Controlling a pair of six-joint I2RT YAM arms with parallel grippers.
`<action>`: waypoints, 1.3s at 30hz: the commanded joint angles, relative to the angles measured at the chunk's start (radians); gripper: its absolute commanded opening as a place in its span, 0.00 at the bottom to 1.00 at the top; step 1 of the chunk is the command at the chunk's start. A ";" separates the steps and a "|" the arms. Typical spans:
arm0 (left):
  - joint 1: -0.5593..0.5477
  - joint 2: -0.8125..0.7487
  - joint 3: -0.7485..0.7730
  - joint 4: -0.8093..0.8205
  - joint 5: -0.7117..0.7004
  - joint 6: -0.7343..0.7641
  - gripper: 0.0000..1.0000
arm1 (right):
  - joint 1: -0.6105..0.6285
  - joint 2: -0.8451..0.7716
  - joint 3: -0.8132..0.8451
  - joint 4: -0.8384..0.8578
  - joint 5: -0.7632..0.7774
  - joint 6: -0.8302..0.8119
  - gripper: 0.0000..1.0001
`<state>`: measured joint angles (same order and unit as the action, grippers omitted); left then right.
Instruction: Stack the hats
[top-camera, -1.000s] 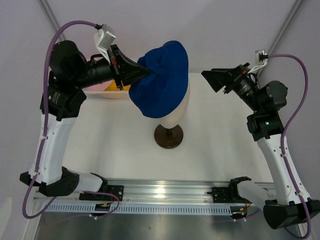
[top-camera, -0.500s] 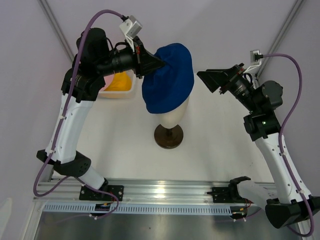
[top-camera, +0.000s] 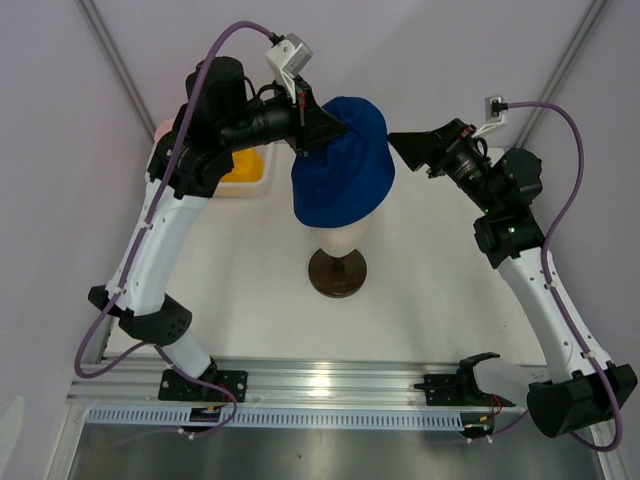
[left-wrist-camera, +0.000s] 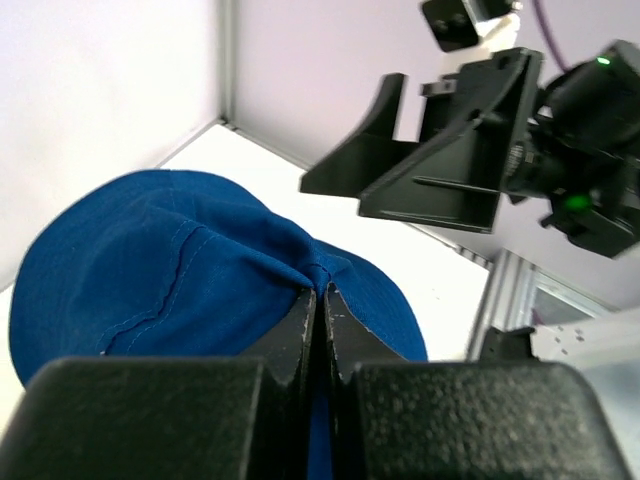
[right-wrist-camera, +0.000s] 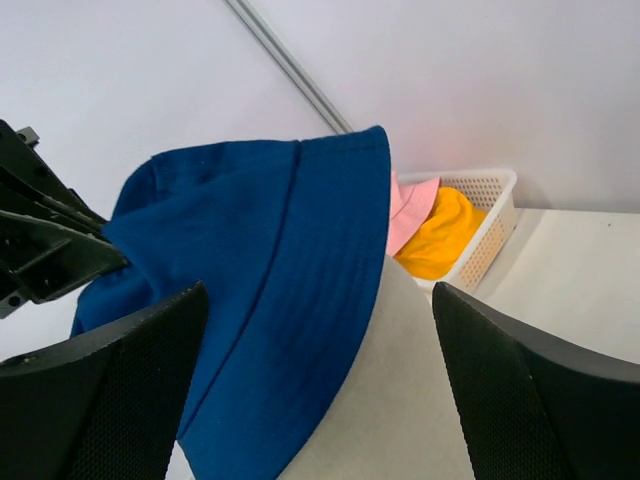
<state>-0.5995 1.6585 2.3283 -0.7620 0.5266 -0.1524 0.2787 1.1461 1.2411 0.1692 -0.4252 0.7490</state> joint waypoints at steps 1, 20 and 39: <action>-0.020 0.003 0.040 0.024 -0.120 0.007 0.05 | 0.002 -0.017 0.014 0.055 0.016 0.045 0.91; -0.023 0.015 -0.009 0.101 -0.093 -0.041 0.03 | 0.014 -0.086 -0.163 0.136 -0.003 0.337 0.68; -0.023 0.004 -0.053 0.113 -0.123 -0.039 0.04 | 0.036 -0.086 -0.183 0.130 -0.005 0.377 0.00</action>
<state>-0.6132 1.6756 2.2883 -0.6849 0.4194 -0.1833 0.3069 1.0817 1.0580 0.2928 -0.4488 1.1358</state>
